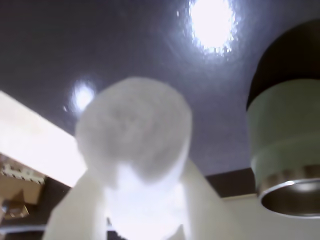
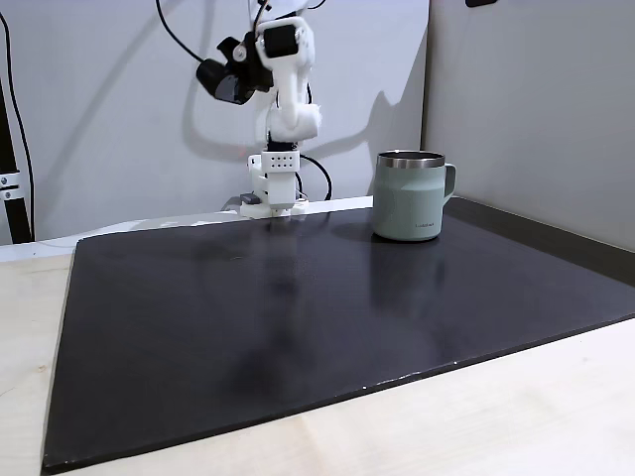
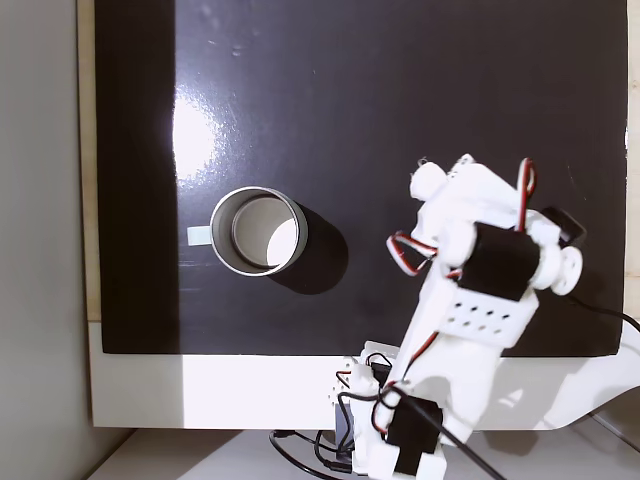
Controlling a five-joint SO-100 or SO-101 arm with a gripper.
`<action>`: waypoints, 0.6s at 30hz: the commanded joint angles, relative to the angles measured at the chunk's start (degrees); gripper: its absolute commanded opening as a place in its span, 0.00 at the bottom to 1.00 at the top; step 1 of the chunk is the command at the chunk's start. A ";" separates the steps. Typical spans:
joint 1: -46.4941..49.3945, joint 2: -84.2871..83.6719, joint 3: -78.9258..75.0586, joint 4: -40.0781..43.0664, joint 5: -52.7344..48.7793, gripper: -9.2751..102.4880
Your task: Grasp a gauze and put it in the cup.
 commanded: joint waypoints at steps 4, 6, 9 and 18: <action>-9.58 3.69 -1.49 0.09 -0.26 0.10; -13.54 3.96 -1.23 0.09 -0.35 0.09; -19.60 3.96 -0.97 0.09 -0.35 0.09; -34.72 1.23 -0.79 0.00 -0.62 0.09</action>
